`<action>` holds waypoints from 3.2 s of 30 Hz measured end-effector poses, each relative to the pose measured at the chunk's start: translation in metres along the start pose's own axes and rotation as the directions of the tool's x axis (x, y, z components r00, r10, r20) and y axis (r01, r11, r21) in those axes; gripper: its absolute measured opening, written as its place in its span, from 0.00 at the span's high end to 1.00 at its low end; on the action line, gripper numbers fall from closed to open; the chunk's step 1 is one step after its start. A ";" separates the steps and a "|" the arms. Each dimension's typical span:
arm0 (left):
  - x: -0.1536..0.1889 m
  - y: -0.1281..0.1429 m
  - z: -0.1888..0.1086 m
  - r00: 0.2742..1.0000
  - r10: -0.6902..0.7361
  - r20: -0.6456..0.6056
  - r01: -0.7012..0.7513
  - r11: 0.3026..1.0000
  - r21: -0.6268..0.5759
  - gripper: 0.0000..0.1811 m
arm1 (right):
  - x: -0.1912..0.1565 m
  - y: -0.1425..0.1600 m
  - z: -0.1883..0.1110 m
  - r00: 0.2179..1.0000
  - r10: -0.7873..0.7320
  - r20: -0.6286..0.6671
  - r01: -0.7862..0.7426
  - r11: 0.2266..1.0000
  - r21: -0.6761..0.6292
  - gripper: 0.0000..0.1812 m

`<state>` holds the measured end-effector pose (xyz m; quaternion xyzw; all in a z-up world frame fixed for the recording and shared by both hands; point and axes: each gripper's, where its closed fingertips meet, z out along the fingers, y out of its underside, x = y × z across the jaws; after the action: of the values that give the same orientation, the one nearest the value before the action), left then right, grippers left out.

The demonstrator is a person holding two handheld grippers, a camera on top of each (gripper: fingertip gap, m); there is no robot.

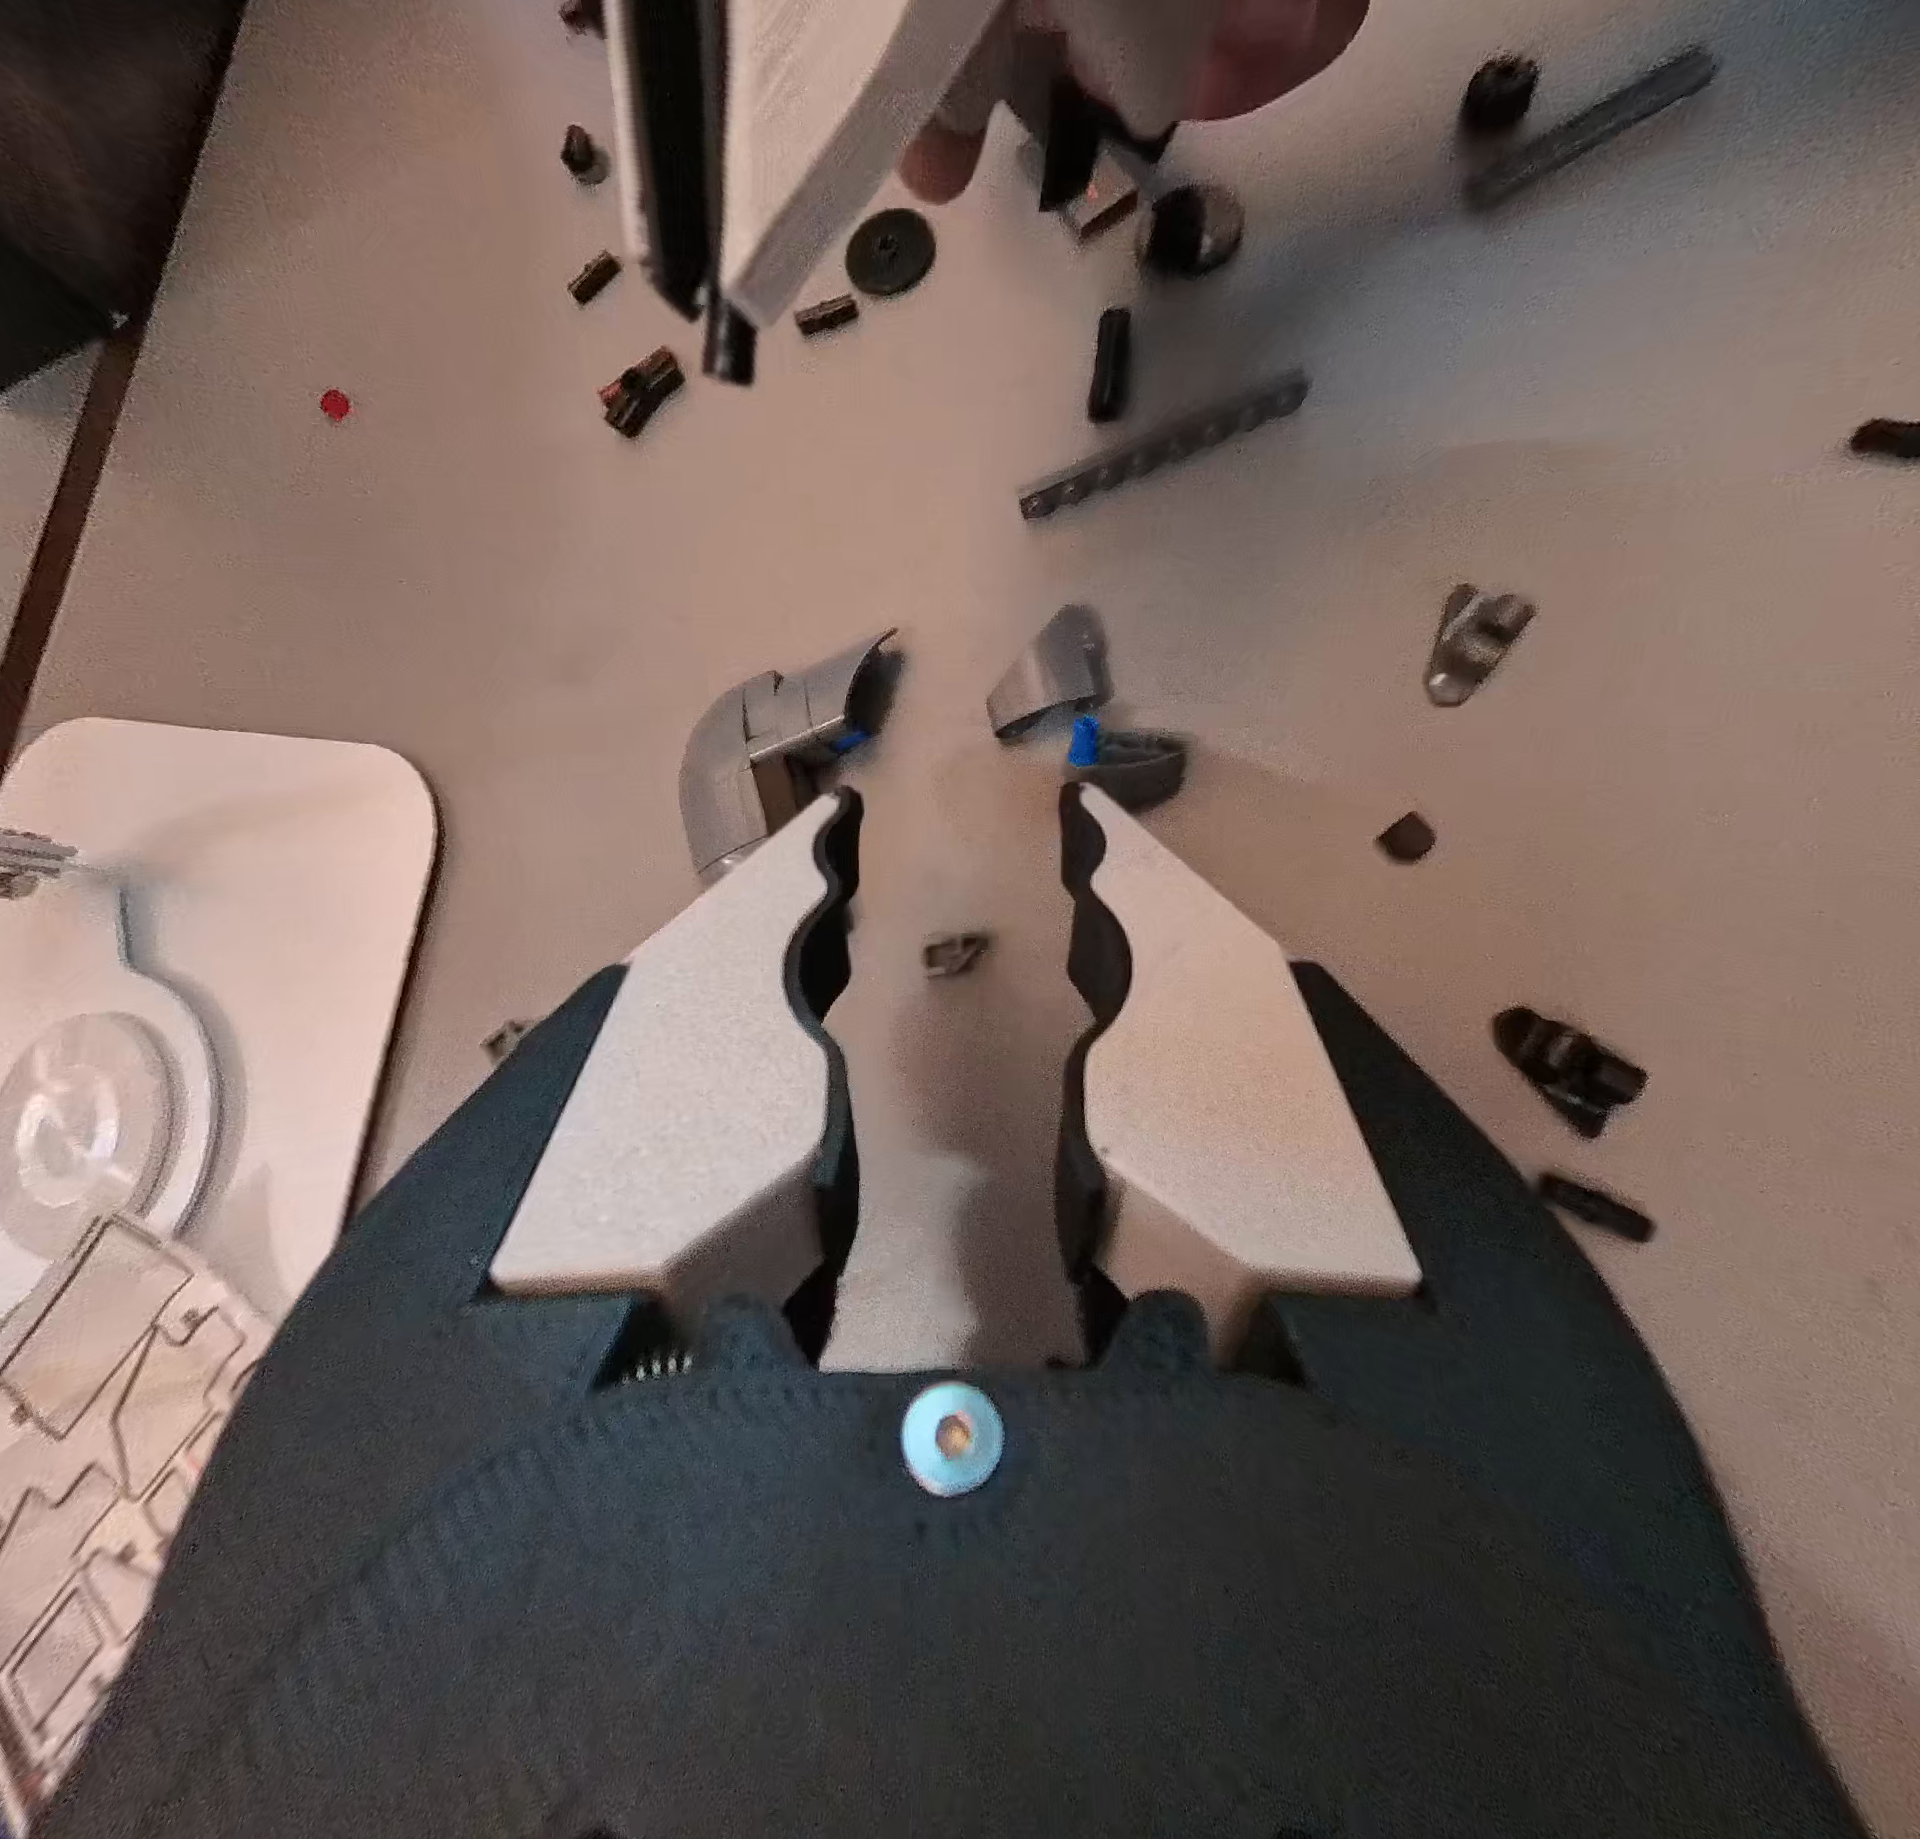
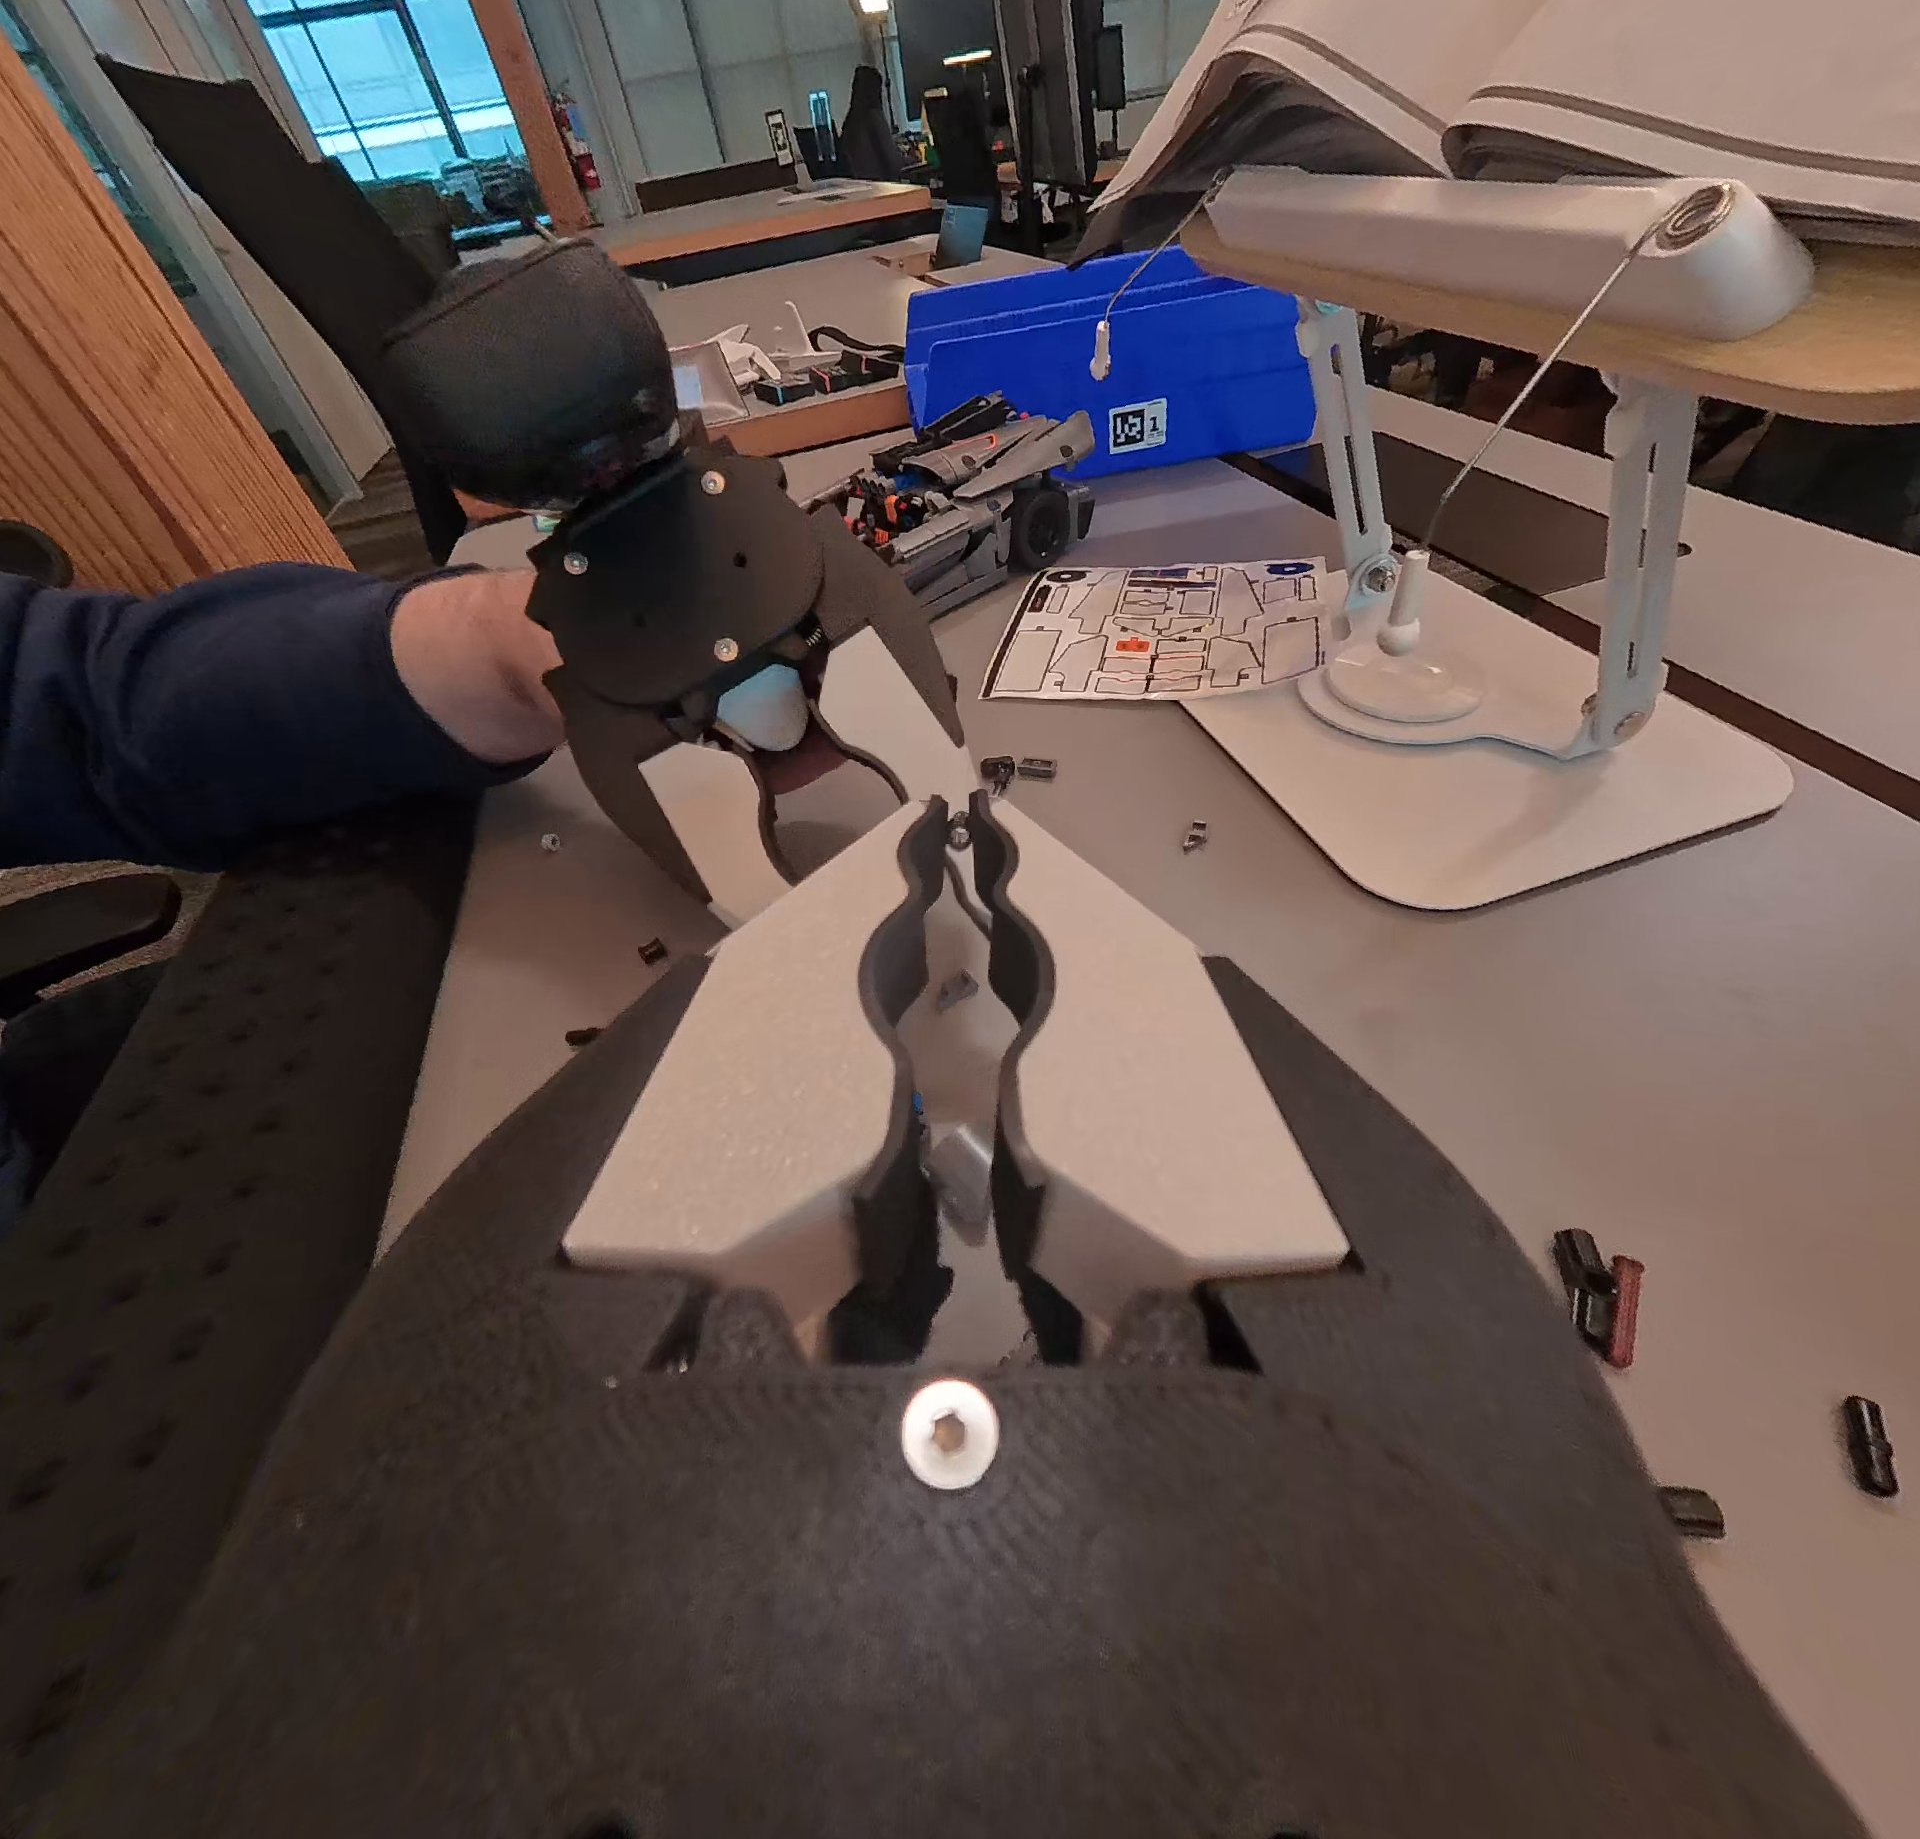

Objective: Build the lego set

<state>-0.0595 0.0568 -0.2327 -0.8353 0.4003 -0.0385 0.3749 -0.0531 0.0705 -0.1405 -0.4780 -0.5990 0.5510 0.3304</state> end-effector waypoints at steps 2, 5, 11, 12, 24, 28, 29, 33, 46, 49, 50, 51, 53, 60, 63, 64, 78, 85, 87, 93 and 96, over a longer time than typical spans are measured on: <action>0.009 -0.005 0.000 0.999 -0.024 -0.044 0.024 1.000 0.003 0.79 | 0.000 0.001 0.000 1.000 -0.003 -0.002 0.003 1.000 -0.004 0.99; 0.015 -0.002 0.004 0.998 -0.016 -0.060 0.015 1.000 -0.017 0.81 | 0.001 0.002 0.000 1.000 -0.001 -0.003 0.001 1.000 -0.009 0.98; 0.023 0.005 0.014 0.996 0.007 -0.092 -0.012 0.998 -0.054 0.83 | 0.001 0.006 0.002 1.000 -0.015 -0.003 0.015 0.999 -0.034 0.99; 0.024 0.005 0.014 0.995 0.010 -0.097 -0.015 0.998 -0.055 0.83 | 0.000 0.007 0.002 1.000 -0.015 -0.001 0.015 0.999 -0.036 0.99; 0.026 0.004 0.017 0.995 0.052 -0.089 -0.057 0.997 -0.050 0.97 | 0.000 0.010 0.003 1.000 -0.025 -0.001 0.025 0.998 -0.052 0.99; 0.025 0.002 0.017 0.995 0.067 -0.077 -0.070 0.997 -0.043 1.00 | 0.000 0.010 0.002 1.000 -0.026 -0.003 0.026 0.998 -0.053 0.99; 0.024 0.003 0.017 0.995 0.066 -0.076 -0.070 0.997 -0.044 1.00 | 0.000 0.010 0.002 1.000 -0.026 -0.003 0.026 0.998 -0.053 0.99; 0.022 0.002 0.015 0.996 0.058 -0.067 -0.060 0.998 -0.033 1.00 | 0.000 0.010 0.002 1.000 -0.028 -0.004 0.028 0.998 -0.054 0.99; 0.026 -0.011 0.018 0.992 0.122 -0.038 -0.122 0.993 -0.001 0.99 | 0.000 0.009 0.001 0.999 -0.033 -0.005 0.032 0.998 -0.055 0.99; 0.027 -0.011 0.018 0.991 0.126 -0.045 -0.126 0.992 -0.001 1.00 | 0.000 0.009 0.001 0.999 -0.033 -0.005 0.033 0.998 -0.055 0.99; 0.027 -0.010 0.018 0.991 0.126 -0.046 -0.127 0.992 -0.004 1.00 | 0.000 0.009 0.001 0.999 -0.033 -0.005 0.033 0.998 -0.056 0.99; 0.027 -0.010 0.018 0.991 0.126 -0.046 -0.126 0.992 -0.003 1.00 | 0.000 0.009 0.001 0.999 -0.033 -0.005 0.033 0.998 -0.056 0.99; 0.026 -0.012 0.017 0.992 0.118 -0.046 -0.117 0.993 0.011 1.00 | 0.000 0.009 0.001 0.999 -0.035 -0.005 0.034 0.998 -0.056 0.99; 0.029 -0.019 0.020 0.985 0.173 -0.014 -0.172 0.984 0.033 0.90 | 0.000 0.010 0.002 0.999 -0.036 -0.003 0.036 0.998 -0.059 0.98; 0.030 -0.019 0.024 0.980 0.199 -0.002 -0.199 0.980 0.018 0.93 | 0.000 0.011 0.002 0.999 -0.038 -0.003 0.037 0.997 -0.063 0.99; 0.031 -0.020 0.023 0.981 0.196 -0.010 -0.196 0.980 0.024 0.94 | 0.000 0.011 0.002 0.999 -0.038 -0.003 0.037 0.997 -0.063 0.99; 0.027 -0.014 0.014 0.987 0.158 -0.037 -0.158 0.987 0.017 0.99 | 0.003 0.013 0.002 0.999 -0.039 -0.007 0.039 0.997 -0.072 0.99; 0.019 -0.004 0.009 0.992 0.120 -0.035 -0.120 0.992 -0.023 0.99 | 0.002 0.012 0.002 0.999 -0.044 -0.006 0.043 0.996 -0.073 0.99; 0.012 0.000 0.008 0.995 0.098 -0.014 -0.098 0.994 -0.040 0.99 | 0.002 0.012 0.002 0.999 -0.046 -0.005 0.046 0.996 -0.074 0.99; -0.011 0.010 0.005 0.996 0.031 0.079 -0.027 0.998 -0.062 0.98 | 0.000 0.012 0.002 0.999 -0.050 -0.002 0.050 0.996 -0.073 0.99; -0.008 0.005 0.001 0.996 0.064 0.067 -0.062 0.997 -0.035 0.95 | 0.000 0.011 0.002 0.999 -0.053 -0.001 0.052 0.996 -0.073 0.99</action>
<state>-0.0676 0.0612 -0.2352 -0.8290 0.4141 0.0085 0.3757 -0.0522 0.0690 -0.1519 -0.4745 -0.6307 0.5192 0.3278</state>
